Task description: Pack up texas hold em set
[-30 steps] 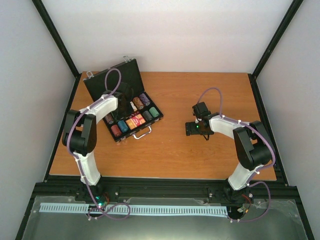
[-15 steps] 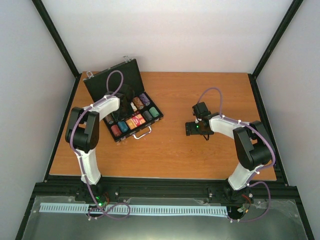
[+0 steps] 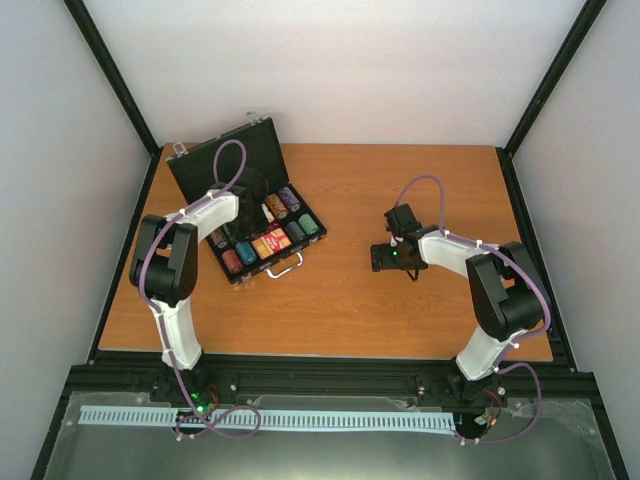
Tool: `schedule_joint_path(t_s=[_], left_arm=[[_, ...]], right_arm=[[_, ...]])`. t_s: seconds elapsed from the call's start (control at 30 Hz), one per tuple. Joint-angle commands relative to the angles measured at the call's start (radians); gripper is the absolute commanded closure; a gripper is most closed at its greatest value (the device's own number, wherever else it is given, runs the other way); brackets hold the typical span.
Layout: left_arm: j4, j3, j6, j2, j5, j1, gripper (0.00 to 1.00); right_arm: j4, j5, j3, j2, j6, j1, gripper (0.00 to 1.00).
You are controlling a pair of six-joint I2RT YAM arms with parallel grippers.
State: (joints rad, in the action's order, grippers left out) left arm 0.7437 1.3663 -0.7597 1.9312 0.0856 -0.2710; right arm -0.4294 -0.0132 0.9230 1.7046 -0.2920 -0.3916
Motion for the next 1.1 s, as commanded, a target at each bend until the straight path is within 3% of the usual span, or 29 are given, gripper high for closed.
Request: schedule_joint_path(t_s=[0.0,0.13,0.3,0.37,0.43,0.47,0.67,0.77,0.9,1.07], left_arm=[[0.010,0.033,0.009,-0.055,-0.009,0.009,0.65],[0.028,0.037,0.013,-0.085,-0.002,0.009,0.63],[0.067,0.069,0.040,-0.135,-0.003,0.009,0.48],[0.082,0.079,0.063,-0.163,-0.010,0.009,0.34],[0.097,0.088,0.094,-0.191,-0.019,0.009,0.08],[0.108,0.092,0.109,-0.203,-0.020,0.009,0.01],[0.138,0.113,0.186,-0.306,-0.036,0.009,0.00],[0.139,0.195,0.241,-0.359,-0.059,0.009,0.00],[0.167,0.417,0.364,-0.355,-0.019,0.009,0.00],[0.232,0.760,0.547,-0.202,0.015,0.048,0.00]], right_arm=[[-0.055,0.110,-0.068,0.101,-0.014,0.005,0.00],[-0.052,0.114,-0.072,0.102,-0.014,0.006,0.00],[-0.055,0.115,-0.067,0.098,-0.014,0.005,0.00],[-0.059,0.114,-0.063,0.096,-0.015,0.005,0.00],[-0.068,0.113,-0.055,0.091,-0.013,0.005,0.00],[-0.073,0.111,-0.050,0.086,-0.013,0.005,0.00],[-0.117,0.076,-0.005,0.034,-0.005,0.005,0.00],[-0.141,0.068,0.029,0.021,-0.002,0.005,0.00],[-0.160,0.069,0.064,0.004,-0.010,0.005,0.00],[-0.167,0.081,0.087,-0.011,-0.019,0.005,0.00]])
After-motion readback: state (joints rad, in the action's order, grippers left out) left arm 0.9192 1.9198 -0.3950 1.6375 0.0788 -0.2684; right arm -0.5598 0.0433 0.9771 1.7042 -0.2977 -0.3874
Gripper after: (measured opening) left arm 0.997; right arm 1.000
